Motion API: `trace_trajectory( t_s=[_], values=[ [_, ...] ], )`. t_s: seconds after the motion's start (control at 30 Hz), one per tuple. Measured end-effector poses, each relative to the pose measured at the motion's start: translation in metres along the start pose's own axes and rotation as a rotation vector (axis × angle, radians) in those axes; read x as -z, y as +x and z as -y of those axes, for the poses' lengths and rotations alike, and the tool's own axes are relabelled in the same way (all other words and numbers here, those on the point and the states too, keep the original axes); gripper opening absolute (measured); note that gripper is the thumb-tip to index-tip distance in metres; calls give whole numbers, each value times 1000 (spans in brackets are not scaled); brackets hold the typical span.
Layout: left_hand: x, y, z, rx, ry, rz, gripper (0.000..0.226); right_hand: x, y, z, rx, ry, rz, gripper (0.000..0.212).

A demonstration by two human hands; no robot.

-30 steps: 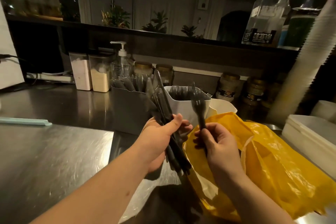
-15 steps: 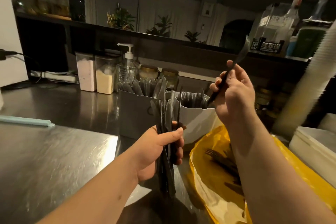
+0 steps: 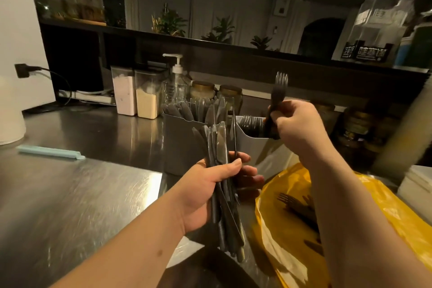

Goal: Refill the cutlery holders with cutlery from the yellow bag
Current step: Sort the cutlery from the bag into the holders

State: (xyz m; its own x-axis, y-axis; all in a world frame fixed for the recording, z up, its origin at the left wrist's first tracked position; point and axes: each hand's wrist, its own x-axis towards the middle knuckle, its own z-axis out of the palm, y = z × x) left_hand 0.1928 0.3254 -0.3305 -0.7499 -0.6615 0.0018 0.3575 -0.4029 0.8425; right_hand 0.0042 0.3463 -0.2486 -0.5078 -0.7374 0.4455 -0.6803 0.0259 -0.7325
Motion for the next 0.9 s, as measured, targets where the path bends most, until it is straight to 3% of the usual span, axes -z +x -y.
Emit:
trace_trajectory(
  t_s=[0.07, 0.13, 0.2, 0.23, 0.3, 0.37, 0.43, 0.6, 0.7, 0.83, 0.9],
  values=[
    [-1, -1, -2, -2, -21, -1, 29, 4, -1, -2, 31, -123, 28, 32],
    [-2, -2, -3, 7, -3, -9, 33, 10, 0, 0, 92, -229, -88, 44],
    [-3, -3, -4, 17, 36, -21, 35, 17, -5, 8, 281, -220, -222, 42],
    [-2, -3, -5, 17, 44, -16, 35, 20, -10, 14, 416, -188, -212, 36],
    [-2, -5, -6, 10, 33, 12, 35, 20, -20, 23, 641, -144, 32, 32],
    [-2, -7, -8, 0, 41, 19, 37, 11, -28, 26, 689, -164, 346, 33],
    [-1, -8, -10, -9, 28, 13, 39, 0, -29, 22, 690, -215, 473, 32],
    [2, -8, -11, 16, -69, 35, 45, -8, -22, 14, 828, -345, 309, 20],
    [0, -9, -14, 5, -136, 43, 35, -2, -16, 9, 909, -284, 14, 14],
    [2, -2, -10, -32, -24, -32, 17, 20, -8, 5, 520, 229, -242, 19],
    [3, 0, -6, -78, 55, -25, 18, 27, -3, -3, 354, 266, -272, 26]
  ],
)
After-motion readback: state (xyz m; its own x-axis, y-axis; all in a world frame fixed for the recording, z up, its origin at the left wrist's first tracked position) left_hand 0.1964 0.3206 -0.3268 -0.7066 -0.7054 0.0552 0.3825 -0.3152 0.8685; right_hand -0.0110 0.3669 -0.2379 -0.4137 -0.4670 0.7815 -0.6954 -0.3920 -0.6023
